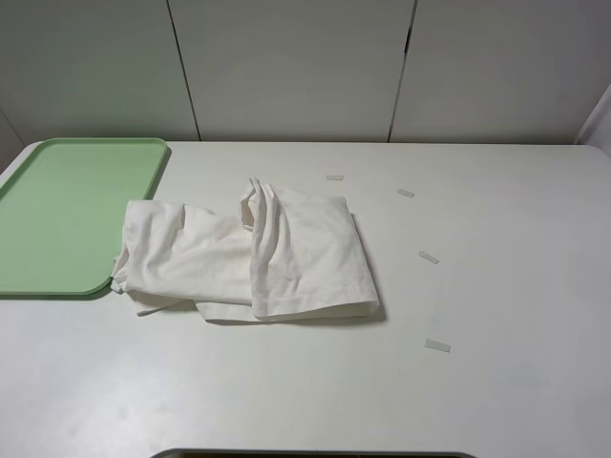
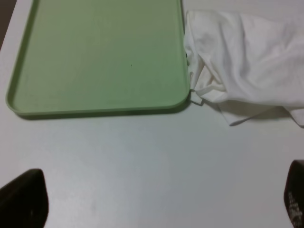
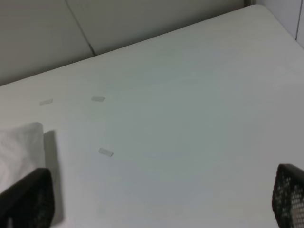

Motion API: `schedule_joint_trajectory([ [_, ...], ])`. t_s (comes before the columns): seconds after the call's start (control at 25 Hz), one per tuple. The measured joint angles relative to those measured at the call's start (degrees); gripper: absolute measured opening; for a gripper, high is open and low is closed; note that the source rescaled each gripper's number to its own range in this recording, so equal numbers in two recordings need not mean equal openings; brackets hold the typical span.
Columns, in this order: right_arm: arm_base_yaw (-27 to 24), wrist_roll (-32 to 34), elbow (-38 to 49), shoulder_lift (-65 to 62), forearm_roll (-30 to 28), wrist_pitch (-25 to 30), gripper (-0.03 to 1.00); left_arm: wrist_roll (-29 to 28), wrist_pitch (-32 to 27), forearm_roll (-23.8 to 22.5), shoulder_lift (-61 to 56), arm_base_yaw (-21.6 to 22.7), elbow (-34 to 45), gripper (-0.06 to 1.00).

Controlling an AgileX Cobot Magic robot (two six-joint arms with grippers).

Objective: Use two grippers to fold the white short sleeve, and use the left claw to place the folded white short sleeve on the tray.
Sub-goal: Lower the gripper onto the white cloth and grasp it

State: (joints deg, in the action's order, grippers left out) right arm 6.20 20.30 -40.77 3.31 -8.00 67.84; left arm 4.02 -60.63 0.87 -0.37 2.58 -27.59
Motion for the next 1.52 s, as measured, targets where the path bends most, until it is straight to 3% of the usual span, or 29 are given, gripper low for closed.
schedule_joint_trajectory([
  [0.56,-0.13,-2.07,0.00,0.00,-2.13,-0.10,1.00,0.00,0.00,0.00,0.00,0.00,0.00,1.00],
  [0.8,-6.61,-6.29,0.00,0.00,-5.54,-3.92,1.00,0.00,0.00,0.00,0.00,0.00,0.00,1.00],
  [0.92,-10.28,-7.17,0.01,0.00,-3.31,-8.27,1.00,0.00,0.00,0.00,0.00,0.00,0.00,1.00],
  [1.08,-10.86,-7.95,0.86,0.00,-1.80,-8.85,1.00,0.00,0.00,0.00,0.00,0.00,0.00,1.00],
  [1.2,-11.21,-10.16,9.02,0.00,1.56,-10.82,1.00,0.00,0.00,0.00,0.00,0.00,0.00,1.00],
  [1.36,-11.32,-11.05,10.56,0.00,3.03,-11.07,1.00,0.00,0.00,0.00,0.00,0.00,0.00,1.00],
  [1.52,-11.32,-13.20,10.71,0.00,2.89,-7.94,1.00,0.00,0.00,0.00,0.00,0.00,0.00,1.00],
])
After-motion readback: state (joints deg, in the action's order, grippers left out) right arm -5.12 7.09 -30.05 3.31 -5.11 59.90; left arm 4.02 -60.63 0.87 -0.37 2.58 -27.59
